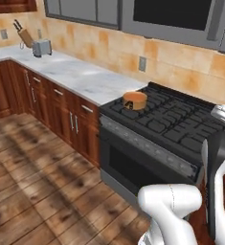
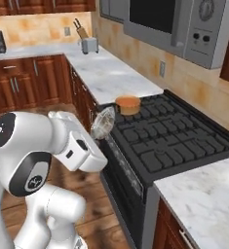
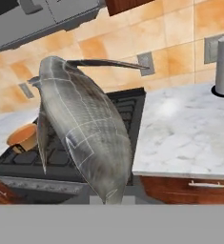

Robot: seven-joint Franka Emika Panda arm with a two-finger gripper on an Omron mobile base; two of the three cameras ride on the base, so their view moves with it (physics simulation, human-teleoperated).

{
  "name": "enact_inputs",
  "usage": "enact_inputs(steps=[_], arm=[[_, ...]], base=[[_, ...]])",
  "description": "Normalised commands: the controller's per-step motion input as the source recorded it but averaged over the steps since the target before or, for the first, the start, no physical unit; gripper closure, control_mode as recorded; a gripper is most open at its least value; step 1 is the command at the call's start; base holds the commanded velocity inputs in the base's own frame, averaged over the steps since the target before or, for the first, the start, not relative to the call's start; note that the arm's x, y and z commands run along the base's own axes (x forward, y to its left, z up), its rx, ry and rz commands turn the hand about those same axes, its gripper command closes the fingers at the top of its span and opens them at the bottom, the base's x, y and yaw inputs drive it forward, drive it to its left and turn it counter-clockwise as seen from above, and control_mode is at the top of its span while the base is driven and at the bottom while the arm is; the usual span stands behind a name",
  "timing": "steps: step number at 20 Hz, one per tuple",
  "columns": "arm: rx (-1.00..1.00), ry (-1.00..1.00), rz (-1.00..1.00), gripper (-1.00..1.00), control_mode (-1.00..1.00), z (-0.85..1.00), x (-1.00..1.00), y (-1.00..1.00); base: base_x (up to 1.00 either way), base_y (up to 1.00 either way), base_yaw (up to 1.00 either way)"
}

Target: Retrieve the fish from the fridge and place it on the saucepan with marinade on the stove.

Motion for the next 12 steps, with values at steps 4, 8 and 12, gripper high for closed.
enact_inputs(steps=[4,8,12], arm=[[0.0,0.0,0.0,1.0,1.0,0.0,0.0,0.0],[0.0,0.0,0.0,1.0,1.0,0.0,0.0,0.0],[0.0,0.0,0.0,1.0,1.0,0.0,0.0,0.0]], base=[[0.63,0.17,-0.16],[0.62,0.39,-0.22],[0.62,0.36,-0.27]])
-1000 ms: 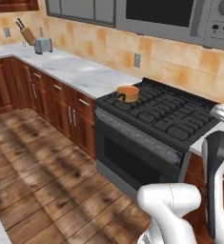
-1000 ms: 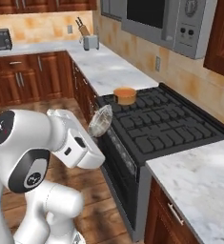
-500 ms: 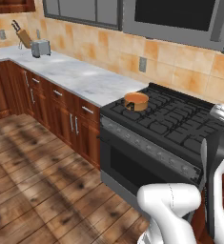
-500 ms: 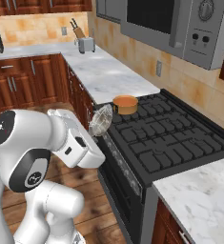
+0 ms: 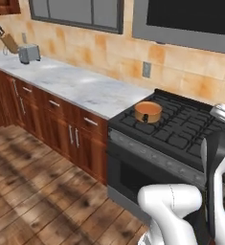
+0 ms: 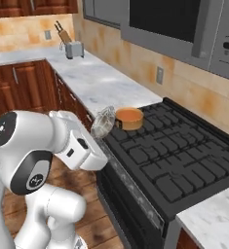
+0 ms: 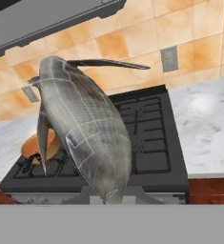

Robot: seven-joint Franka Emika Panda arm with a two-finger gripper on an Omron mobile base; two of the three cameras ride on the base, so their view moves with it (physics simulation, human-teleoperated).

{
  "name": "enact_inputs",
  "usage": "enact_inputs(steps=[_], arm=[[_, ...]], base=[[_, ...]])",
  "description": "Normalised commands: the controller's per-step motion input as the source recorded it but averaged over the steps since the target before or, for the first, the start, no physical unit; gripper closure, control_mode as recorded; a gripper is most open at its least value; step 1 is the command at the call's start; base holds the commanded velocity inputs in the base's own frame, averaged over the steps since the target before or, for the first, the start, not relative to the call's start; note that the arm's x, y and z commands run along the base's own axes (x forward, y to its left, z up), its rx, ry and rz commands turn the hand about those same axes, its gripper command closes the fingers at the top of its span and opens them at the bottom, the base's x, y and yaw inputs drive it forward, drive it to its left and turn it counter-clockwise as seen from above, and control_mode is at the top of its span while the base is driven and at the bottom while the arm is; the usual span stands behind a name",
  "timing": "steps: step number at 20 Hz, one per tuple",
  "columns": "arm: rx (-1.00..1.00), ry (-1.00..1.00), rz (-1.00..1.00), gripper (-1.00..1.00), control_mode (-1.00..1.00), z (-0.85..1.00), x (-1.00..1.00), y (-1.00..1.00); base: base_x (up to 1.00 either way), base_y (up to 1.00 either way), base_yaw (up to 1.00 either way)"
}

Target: Retrieve the fish from the fridge and place it on the saucepan with marinade on the stove.

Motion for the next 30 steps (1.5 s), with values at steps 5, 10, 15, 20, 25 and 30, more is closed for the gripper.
enact_inputs(steps=[5,10,15,20,25,30], arm=[[0.0,0.0,0.0,1.0,1.0,0.0,0.0,0.0],[0.0,0.0,0.0,1.0,1.0,0.0,0.0,0.0],[0.0,0.0,0.0,1.0,1.0,0.0,0.0,0.0],[0.0,0.0,0.0,1.0,1.0,0.0,0.0,0.0],[0.0,0.0,0.0,1.0,1.0,0.0,0.0,0.0],[0.0,0.0,0.0,1.0,1.0,0.0,0.0,0.0]], base=[[0.54,0.22,-0.32],[0.41,0.2,-0.38],[0.3,0.22,-0.44],[0.31,0.39,-0.47],[0.42,0.59,-0.45],[0.43,0.61,-0.42]])
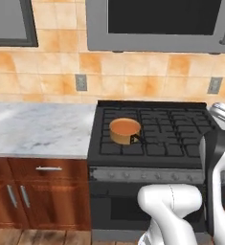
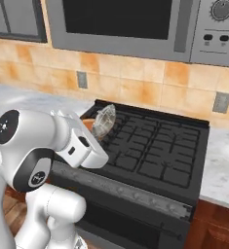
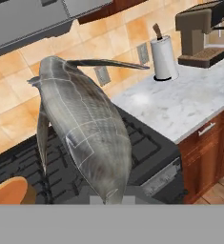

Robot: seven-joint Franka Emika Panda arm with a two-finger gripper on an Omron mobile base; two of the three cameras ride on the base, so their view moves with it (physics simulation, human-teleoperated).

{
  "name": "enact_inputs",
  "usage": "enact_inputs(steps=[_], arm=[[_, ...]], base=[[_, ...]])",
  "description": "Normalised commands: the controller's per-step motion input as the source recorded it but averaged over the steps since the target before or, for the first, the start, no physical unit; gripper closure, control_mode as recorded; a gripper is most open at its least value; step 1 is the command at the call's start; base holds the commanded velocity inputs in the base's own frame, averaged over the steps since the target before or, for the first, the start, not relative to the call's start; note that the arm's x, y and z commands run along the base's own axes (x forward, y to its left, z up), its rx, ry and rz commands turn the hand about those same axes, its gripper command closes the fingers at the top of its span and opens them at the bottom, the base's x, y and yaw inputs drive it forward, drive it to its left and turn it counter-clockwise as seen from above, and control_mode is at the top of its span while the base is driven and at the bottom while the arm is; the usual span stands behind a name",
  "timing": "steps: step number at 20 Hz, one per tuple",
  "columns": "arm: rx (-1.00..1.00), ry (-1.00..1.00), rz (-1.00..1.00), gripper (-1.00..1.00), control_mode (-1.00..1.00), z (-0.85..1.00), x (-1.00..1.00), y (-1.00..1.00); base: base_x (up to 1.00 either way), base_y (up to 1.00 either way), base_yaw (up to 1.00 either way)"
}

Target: Retrieve the fish from the fridge and place it on the saucepan with marinade on the stove.

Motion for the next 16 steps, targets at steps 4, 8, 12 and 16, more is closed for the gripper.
enact_inputs(steps=[4,8,12,16], arm=[[0.0,0.0,0.0,1.0,1.0,0.0,0.0,0.0],[0.0,0.0,0.0,1.0,1.0,0.0,0.0,0.0],[0.0,0.0,0.0,1.0,1.0,0.0,0.0,0.0],[0.0,0.0,0.0,1.0,1.0,0.0,0.0,0.0]], base=[[0.44,0.6,-0.41],[0.43,0.57,-0.42],[0.42,0.56,-0.39],[0.47,0.53,-0.32]])
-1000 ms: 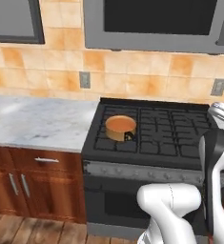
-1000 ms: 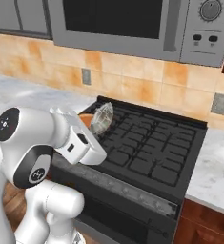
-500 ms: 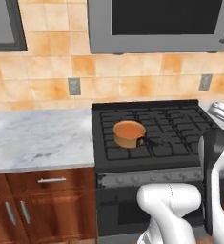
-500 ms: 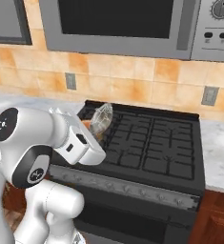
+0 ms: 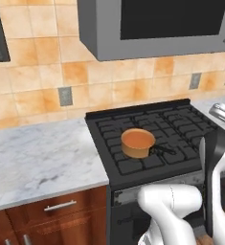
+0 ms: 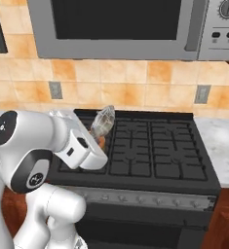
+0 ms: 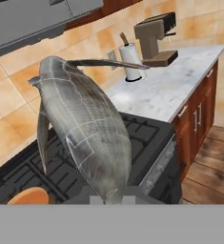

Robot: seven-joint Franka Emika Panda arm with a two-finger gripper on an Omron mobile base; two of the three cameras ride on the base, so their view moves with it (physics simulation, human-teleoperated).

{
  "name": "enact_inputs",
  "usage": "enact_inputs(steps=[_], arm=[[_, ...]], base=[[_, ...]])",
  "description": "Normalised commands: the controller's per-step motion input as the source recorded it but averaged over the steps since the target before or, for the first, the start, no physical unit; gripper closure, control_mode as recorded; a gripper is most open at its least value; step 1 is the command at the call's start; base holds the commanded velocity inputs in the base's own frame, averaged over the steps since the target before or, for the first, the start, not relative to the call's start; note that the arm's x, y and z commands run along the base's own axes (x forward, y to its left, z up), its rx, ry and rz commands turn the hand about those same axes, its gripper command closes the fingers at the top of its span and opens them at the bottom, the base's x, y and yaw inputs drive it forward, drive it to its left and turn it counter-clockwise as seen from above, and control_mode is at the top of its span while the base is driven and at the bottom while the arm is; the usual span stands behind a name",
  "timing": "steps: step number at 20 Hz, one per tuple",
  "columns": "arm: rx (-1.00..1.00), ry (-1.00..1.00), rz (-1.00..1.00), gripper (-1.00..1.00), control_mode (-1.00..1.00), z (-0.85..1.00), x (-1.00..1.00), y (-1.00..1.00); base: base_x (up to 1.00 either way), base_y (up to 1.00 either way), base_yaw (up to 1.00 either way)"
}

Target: Retrieve the fish from the fridge and place it on the saucepan with marinade on the stove.

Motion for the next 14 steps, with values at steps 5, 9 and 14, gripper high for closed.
enact_inputs(steps=[5,9,14], arm=[[0.0,0.0,0.0,1.0,1.0,0.0,0.0,0.0],[0.0,0.0,0.0,1.0,1.0,0.0,0.0,0.0],[-0.01,0.02,0.01,1.0,-1.0,-0.14,-0.05,0.0]], base=[[0.47,0.4,-0.23],[0.29,0.12,-0.13],[0.0,0.02,0.0]])
